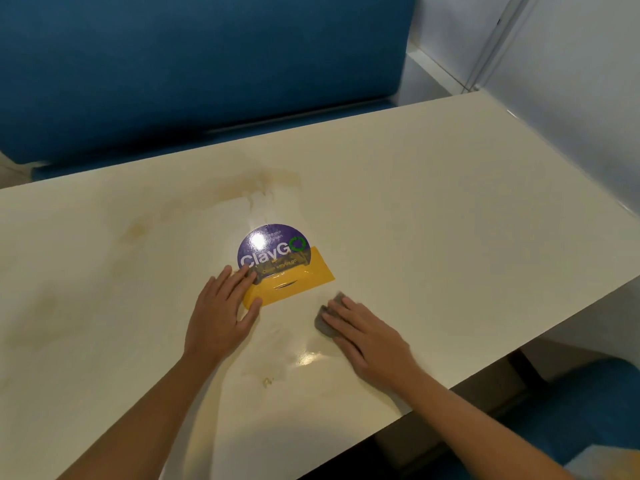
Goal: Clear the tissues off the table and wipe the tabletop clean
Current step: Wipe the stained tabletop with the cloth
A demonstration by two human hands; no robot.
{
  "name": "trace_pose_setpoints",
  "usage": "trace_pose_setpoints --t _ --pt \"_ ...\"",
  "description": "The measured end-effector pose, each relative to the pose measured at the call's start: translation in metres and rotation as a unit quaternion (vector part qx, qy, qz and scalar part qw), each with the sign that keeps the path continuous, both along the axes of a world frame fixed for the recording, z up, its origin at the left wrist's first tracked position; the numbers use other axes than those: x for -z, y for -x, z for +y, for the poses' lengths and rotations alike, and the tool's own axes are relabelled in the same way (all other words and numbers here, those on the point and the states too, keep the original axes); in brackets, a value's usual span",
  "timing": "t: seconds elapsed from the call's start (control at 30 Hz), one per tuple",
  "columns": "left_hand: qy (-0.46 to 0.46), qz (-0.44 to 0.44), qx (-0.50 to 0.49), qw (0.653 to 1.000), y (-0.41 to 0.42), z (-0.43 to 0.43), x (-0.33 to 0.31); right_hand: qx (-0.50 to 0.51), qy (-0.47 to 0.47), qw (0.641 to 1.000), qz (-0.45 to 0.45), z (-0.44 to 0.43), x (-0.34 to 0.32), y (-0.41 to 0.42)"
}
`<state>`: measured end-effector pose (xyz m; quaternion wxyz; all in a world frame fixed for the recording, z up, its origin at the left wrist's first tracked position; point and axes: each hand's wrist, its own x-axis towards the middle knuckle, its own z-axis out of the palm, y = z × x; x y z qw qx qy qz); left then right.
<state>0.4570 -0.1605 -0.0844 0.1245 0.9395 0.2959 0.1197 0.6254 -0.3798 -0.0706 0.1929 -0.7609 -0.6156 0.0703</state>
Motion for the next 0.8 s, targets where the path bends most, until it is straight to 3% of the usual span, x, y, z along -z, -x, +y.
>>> trace_pose_setpoints --t 0.07,0.2,0.3,0.37,0.57,0.67,0.8 --pt "0.0 0.0 -0.001 1.0 0.0 0.0 0.0 0.0 0.007 1.0 -0.001 -0.012 0.002 -0.02" --pt "-0.005 -0.003 -0.005 1.0 0.0 0.0 0.001 0.178 0.015 0.984 0.001 0.013 0.003 -0.027" --pt "-0.004 -0.005 -0.007 1.0 -0.001 0.001 0.001 0.243 0.008 0.97 -0.008 0.049 0.001 -0.006" --pt "-0.004 -0.005 -0.007 1.0 -0.001 0.001 0.001 0.214 0.014 0.977 0.008 0.06 0.0 0.013" --pt "-0.002 -0.007 -0.007 1.0 0.0 0.001 0.001 -0.031 -0.001 0.999 -0.027 0.012 0.004 0.008" --pt "-0.004 -0.01 -0.009 1.0 0.0 0.001 0.001 -0.003 -0.001 1.0 -0.005 0.003 0.002 -0.018" --pt "-0.005 -0.013 -0.01 1.0 0.0 0.002 0.002 0.144 -0.01 0.989 -0.029 0.029 0.003 -0.009"
